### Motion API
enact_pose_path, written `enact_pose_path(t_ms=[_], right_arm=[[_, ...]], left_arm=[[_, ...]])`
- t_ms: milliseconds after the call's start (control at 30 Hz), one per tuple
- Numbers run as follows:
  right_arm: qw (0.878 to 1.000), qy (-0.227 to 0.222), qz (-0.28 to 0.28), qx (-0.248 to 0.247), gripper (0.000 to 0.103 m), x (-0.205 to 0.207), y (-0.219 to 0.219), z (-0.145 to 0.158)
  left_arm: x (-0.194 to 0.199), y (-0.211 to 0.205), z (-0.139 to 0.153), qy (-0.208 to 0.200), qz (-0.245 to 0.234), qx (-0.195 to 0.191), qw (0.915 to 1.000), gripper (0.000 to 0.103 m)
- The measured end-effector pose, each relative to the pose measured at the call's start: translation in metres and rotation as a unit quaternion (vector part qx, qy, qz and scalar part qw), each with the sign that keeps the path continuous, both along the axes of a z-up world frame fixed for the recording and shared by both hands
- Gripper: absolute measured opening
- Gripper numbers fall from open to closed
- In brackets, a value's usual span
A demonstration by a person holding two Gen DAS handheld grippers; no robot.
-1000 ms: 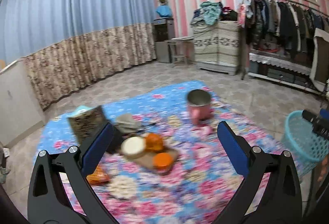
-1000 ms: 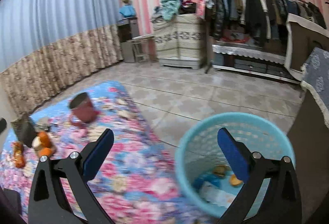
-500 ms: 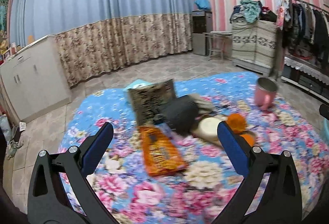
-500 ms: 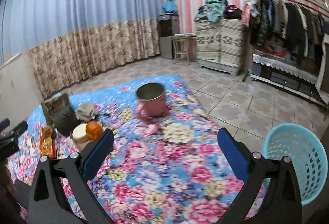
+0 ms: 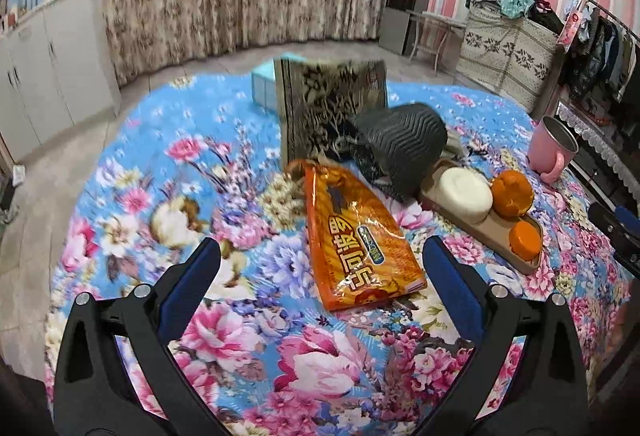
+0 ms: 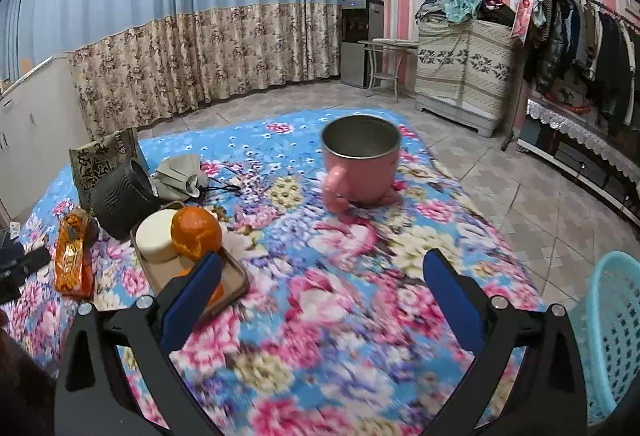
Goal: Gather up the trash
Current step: 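Move both tools back over the bed toward the remaining items, then grasp the orange snack bag with the left gripper while the right gripper grasps the orange peel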
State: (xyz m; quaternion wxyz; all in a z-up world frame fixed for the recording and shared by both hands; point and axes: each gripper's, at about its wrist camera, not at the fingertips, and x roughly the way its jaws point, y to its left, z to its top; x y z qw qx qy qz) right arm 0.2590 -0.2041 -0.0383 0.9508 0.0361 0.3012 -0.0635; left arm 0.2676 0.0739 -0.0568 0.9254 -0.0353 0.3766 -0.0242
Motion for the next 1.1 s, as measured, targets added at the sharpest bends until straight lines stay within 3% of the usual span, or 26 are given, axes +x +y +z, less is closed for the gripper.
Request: enact_pose_path(t_ms=[167,233,300,367,467,567,933,1100], right_arm=[[1.000,0.014,0.012,0.004,0.098,0.010,0.008,-0.019],[1.000,0.023,0.017,0.007,0.098,0.013,0.008,-0.023],[1.000,0.019,0.017,0.009,0.098,0.011,0.008,-0.022],[1.000,0.016,0.020,0.012,0.098,0.011,0.008,-0.022],[0.999,0.021,0.020,0.015,0.098,0.013,0.007,-0.024],[0.999,0.020,0.022,0.012,0.098,0.013,0.009,-0.024],[0.998,0.024,0.060,0.000,0.098,0.013,0.029,-0.023],[0.996,0.044,0.083,0.000,0.095,0.022,0.043,-0.028]], left_arm=[[0.018,-0.004,-0.005,0.014,-0.002,-0.003,0.9999,0.096],[0.025,-0.009,-0.005,0.015,-0.009,-0.006,0.9998,0.089],[0.031,-0.017,-0.009,0.029,-0.022,-0.002,0.9993,0.075],[0.035,-0.026,-0.016,0.053,-0.042,0.007,0.9977,0.051],[0.036,-0.033,-0.021,0.068,-0.052,0.018,0.9961,0.025],[0.030,-0.029,-0.018,0.057,-0.049,0.011,0.9971,0.007],[0.002,-0.013,0.023,-0.025,-0.042,0.028,0.9984,0.002],[0.004,0.006,0.027,-0.027,-0.021,0.011,0.9993,0.002]])
